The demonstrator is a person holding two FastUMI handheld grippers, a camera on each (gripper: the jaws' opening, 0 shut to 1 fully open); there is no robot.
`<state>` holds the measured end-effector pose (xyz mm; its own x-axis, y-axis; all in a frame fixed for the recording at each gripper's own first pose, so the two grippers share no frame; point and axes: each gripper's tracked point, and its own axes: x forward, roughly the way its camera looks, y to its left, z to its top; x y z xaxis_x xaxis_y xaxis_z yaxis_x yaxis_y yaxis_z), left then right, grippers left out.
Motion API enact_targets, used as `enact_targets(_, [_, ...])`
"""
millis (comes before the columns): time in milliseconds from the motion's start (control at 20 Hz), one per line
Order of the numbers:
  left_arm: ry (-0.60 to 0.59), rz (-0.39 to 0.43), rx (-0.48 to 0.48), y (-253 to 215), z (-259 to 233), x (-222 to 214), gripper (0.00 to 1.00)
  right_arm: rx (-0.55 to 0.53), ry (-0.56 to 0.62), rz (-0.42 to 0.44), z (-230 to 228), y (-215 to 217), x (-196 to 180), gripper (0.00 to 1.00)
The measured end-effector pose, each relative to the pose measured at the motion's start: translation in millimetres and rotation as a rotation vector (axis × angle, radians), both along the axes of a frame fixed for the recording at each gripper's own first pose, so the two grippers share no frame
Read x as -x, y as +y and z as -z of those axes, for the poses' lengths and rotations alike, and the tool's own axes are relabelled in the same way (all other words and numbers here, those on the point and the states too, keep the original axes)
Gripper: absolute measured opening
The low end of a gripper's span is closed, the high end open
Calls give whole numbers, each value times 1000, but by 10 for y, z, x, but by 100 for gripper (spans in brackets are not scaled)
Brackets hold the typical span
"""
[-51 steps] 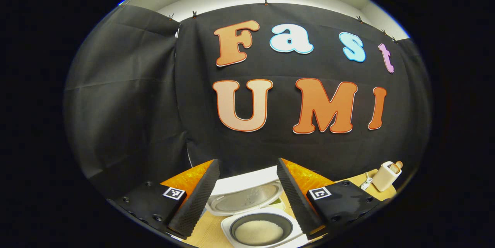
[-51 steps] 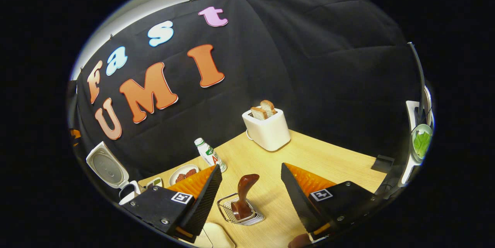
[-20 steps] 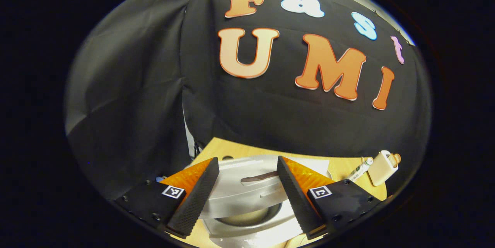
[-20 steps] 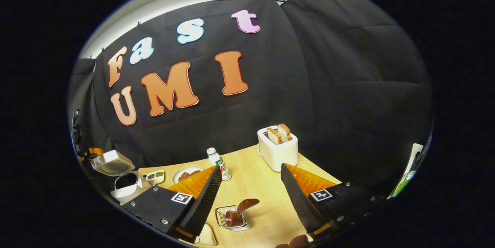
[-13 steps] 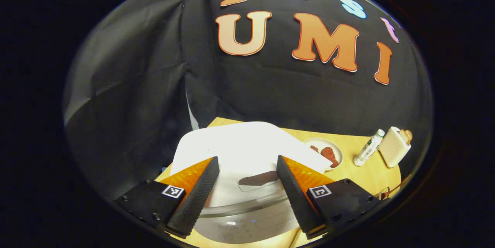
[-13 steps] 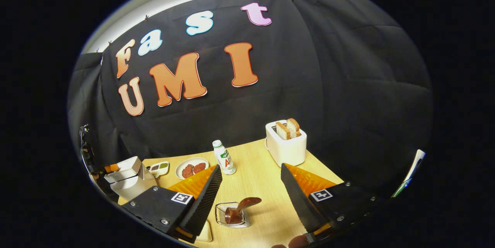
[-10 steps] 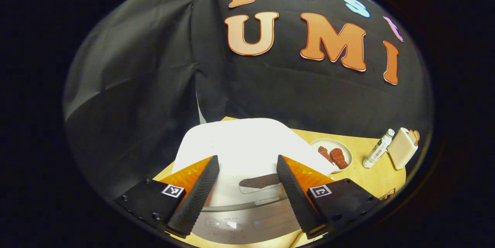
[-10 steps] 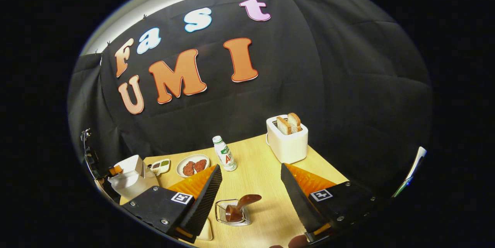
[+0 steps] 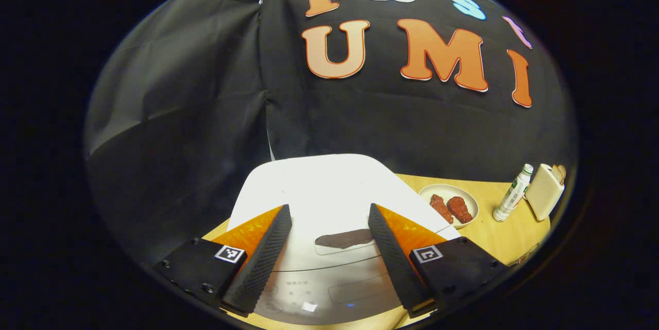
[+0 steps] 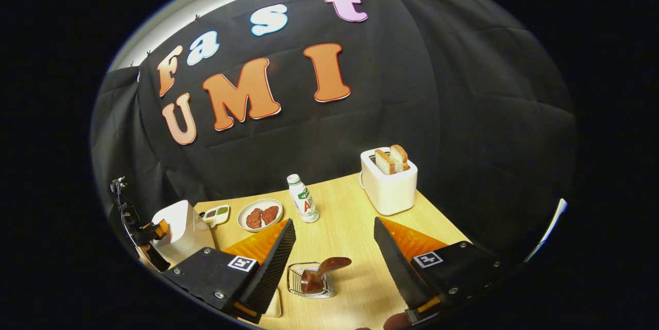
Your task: Close the left gripper, press the button to open the rice cooker; take a wooden spoon from the chopstick holder with the right hand, scoop a spoonful of rice and pour it into the rice cooker, then put the wooden spoon back into the chopstick holder.
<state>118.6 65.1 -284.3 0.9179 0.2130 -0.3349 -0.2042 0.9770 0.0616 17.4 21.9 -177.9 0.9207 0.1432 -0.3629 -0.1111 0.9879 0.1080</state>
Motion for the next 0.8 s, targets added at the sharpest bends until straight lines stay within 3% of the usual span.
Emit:
enact_targets(200, [35, 35, 87, -32, -111, 99, 100, 2, -22, -13, -94, 80, 28, 95])
enact_targets(350, [-4, 50, 148, 0, -436, 216, 100, 5, -44, -24, -197, 167, 23, 95])
enact_targets(550, [-73, 107, 174, -7, -1060, 344, 100, 4, -80, -23, -444, 297, -2, 95])
enact_targets(800, [-160, 120, 161, 90, -1945, 685, 100, 18, -159, -32, -863, 469, 26, 95])
